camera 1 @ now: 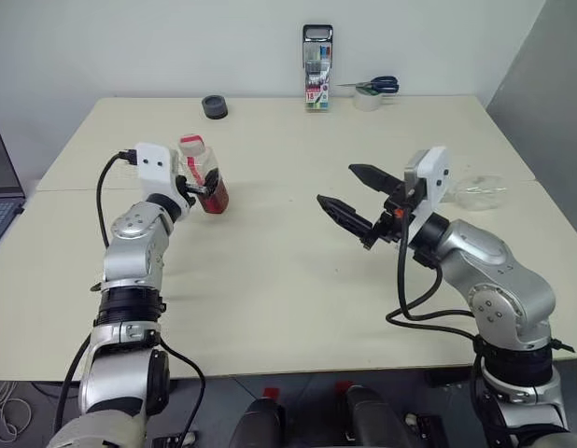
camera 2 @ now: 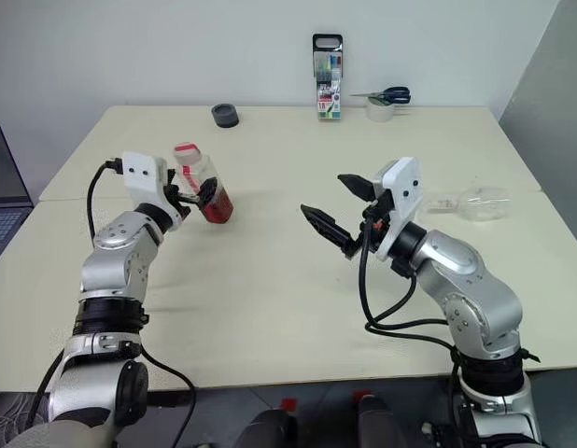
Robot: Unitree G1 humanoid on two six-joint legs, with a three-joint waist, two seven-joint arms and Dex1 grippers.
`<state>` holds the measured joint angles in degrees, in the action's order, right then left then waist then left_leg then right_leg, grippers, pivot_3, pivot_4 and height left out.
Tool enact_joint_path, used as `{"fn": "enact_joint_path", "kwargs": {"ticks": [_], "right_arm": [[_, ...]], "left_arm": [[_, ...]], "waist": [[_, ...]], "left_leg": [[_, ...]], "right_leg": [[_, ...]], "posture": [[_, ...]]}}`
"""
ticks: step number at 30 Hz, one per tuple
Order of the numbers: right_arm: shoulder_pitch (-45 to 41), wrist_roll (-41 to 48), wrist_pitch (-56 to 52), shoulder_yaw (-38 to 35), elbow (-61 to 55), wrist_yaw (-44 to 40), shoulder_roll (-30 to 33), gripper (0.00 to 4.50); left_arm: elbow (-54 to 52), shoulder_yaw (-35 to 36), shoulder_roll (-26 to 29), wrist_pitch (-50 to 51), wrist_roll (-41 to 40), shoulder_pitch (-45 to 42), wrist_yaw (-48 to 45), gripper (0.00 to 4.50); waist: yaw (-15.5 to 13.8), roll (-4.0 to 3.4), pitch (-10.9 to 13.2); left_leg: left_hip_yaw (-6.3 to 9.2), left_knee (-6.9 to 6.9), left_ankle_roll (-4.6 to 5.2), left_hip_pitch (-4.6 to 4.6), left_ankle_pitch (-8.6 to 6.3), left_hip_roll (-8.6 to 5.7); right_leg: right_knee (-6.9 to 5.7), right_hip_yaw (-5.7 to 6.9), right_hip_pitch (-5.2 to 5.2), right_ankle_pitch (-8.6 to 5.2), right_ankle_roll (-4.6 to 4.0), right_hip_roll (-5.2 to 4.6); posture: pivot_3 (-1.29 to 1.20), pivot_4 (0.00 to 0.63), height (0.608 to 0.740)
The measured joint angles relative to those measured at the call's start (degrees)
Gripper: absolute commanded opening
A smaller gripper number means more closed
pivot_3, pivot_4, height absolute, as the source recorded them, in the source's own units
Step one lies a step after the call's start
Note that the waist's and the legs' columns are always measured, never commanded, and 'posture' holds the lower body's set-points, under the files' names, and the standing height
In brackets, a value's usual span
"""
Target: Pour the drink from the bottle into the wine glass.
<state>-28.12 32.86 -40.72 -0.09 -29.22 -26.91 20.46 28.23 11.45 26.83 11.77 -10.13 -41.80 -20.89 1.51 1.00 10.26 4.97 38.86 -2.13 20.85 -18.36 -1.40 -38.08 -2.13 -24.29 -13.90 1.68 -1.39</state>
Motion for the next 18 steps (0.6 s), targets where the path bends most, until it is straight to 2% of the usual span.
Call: {"fn": "enact_joint_path", "kwargs": {"ticks": [7,17,18], "right_arm": [[0.0,0.7,-1.2,-1.1,-1.0,1.9,0.4,4.5],[0.2,1.2,-1.2,-1.1,-1.1,3.5,0.4,4.5],[0.1,1.3,-1.2,-1.1,-1.1,3.6,0.4,4.5]], "left_arm": [[7.7,0.0,0.0,-5.2,1.3,-3.5,-1.1,4.48],[13.3,0.0,0.0,-8.6,2.2,-5.4,-2.3,4.48],[13.5,0.0,0.0,-8.7,2.3,-5.7,-2.4,4.3]], "waist": [[0.0,0.0,0.0],[0.1,0.0,0.0],[0.1,0.0,0.0]], "left_leg": [[-0.02,-0.01,0.0,0.01,0.0,0.0],[-0.03,0.0,0.01,0.02,0.0,0.0],[-0.02,0.0,0.01,0.02,0.0,0.0]], "right_leg": [[-0.01,-0.01,-0.02,0.0,0.0,0.0],[-0.02,-0.01,-0.04,0.0,0.0,0.0],[-0.03,-0.01,-0.04,0.0,0.0,0.0]], "posture": [[0.0,0.15,0.74],[0.0,0.15,0.74],[0.0,0.15,0.74]]}}
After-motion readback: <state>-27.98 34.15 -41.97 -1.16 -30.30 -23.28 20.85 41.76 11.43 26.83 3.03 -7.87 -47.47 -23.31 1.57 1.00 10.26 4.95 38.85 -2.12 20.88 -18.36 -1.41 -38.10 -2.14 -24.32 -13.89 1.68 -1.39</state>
